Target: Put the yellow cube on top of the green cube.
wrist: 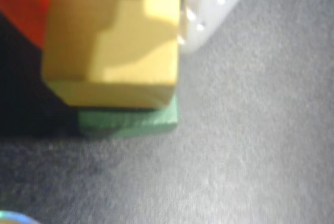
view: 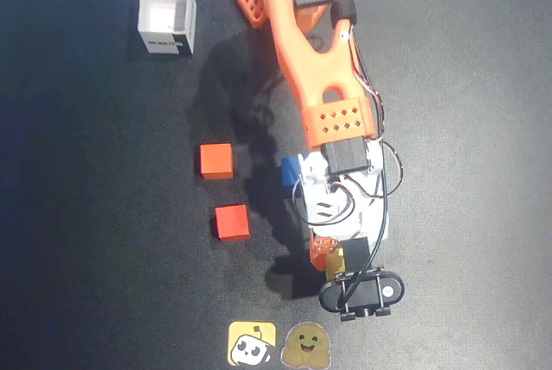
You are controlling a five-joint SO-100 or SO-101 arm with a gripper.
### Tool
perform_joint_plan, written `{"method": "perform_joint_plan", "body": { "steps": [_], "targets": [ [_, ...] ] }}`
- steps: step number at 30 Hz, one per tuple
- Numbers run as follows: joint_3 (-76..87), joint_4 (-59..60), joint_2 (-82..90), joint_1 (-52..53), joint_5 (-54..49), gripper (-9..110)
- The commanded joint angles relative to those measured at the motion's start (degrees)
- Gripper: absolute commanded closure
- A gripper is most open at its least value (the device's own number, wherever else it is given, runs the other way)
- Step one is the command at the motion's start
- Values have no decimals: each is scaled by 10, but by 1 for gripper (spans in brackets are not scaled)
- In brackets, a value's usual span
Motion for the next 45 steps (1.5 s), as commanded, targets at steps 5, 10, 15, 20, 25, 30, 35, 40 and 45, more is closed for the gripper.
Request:
{"method": "perform_joint_plan", "body": {
  "steps": [5, 10, 15, 20, 25, 30, 35, 40, 45],
  "targets": [
    [4, -4, 5, -8, 9, 85],
    [8, -5, 8, -8, 9, 85],
    [8, -10, 11, -8, 14, 85],
    [10, -23, 18, -11, 25, 85],
    [25, -49, 32, -14, 42, 85],
    [32, -53, 34, -14, 44, 85],
    [35, -53, 37, -15, 48, 81],
    [48, -63, 47, -16, 51, 80],
    [60, -70, 57, -18, 56, 80]
  ]
}}
